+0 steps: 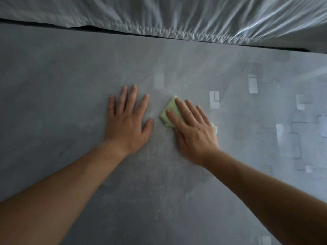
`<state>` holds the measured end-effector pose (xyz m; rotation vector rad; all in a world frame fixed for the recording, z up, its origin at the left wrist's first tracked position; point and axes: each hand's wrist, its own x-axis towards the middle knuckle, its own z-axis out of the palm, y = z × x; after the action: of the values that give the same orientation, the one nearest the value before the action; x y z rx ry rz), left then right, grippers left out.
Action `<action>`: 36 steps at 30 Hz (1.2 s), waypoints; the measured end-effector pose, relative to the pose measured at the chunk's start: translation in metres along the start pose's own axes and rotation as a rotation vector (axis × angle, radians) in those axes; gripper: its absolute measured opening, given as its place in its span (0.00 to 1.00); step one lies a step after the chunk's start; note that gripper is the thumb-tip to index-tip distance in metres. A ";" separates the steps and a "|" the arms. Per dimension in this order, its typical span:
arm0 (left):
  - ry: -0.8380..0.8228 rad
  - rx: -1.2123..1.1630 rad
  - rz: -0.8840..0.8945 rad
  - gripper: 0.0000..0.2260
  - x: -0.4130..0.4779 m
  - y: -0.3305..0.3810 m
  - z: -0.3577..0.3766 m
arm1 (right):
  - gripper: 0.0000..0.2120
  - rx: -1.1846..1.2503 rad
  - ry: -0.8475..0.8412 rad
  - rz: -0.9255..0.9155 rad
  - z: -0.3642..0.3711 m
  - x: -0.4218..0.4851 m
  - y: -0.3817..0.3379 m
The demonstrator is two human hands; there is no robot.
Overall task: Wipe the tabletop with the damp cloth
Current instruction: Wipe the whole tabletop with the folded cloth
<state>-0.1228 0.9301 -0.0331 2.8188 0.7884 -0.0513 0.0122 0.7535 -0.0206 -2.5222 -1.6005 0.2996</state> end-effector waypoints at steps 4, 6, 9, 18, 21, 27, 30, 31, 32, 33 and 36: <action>-0.003 -0.004 0.005 0.32 0.000 0.000 0.000 | 0.25 0.004 0.051 0.074 -0.009 0.012 0.037; -0.010 -0.003 0.001 0.32 -0.001 0.000 0.001 | 0.26 0.064 0.097 0.323 -0.013 0.029 0.042; -0.015 0.002 -0.004 0.32 -0.001 0.000 0.000 | 0.27 0.081 0.134 0.396 -0.002 0.012 0.002; 0.058 -0.074 0.022 0.27 -0.054 0.008 -0.009 | 0.25 0.033 0.063 0.251 0.000 -0.028 0.011; 0.011 -0.040 -0.018 0.28 -0.076 0.011 -0.004 | 0.26 0.068 0.103 0.440 0.004 -0.023 -0.011; -0.018 -0.021 -0.060 0.29 -0.099 0.012 0.003 | 0.28 -0.014 -0.040 -0.029 0.021 -0.091 -0.047; 0.013 -0.013 -0.075 0.28 -0.108 0.010 0.006 | 0.27 -0.014 0.042 0.109 0.015 -0.070 -0.016; 0.023 -0.012 -0.083 0.27 -0.112 0.010 0.006 | 0.27 0.013 0.069 0.215 0.012 -0.062 -0.012; 0.031 -0.009 -0.092 0.27 -0.116 0.011 0.007 | 0.26 0.042 0.088 0.305 0.012 -0.058 -0.015; 0.036 -0.007 -0.097 0.27 -0.121 0.012 0.008 | 0.27 0.063 0.101 0.367 0.015 -0.058 -0.025; 0.033 0.005 -0.098 0.27 -0.141 0.020 0.009 | 0.28 0.066 0.093 0.272 0.027 -0.097 -0.068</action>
<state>-0.2326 0.8397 -0.0248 2.7911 0.9343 -0.0227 -0.0939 0.6949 -0.0232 -2.6588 -1.1947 0.2553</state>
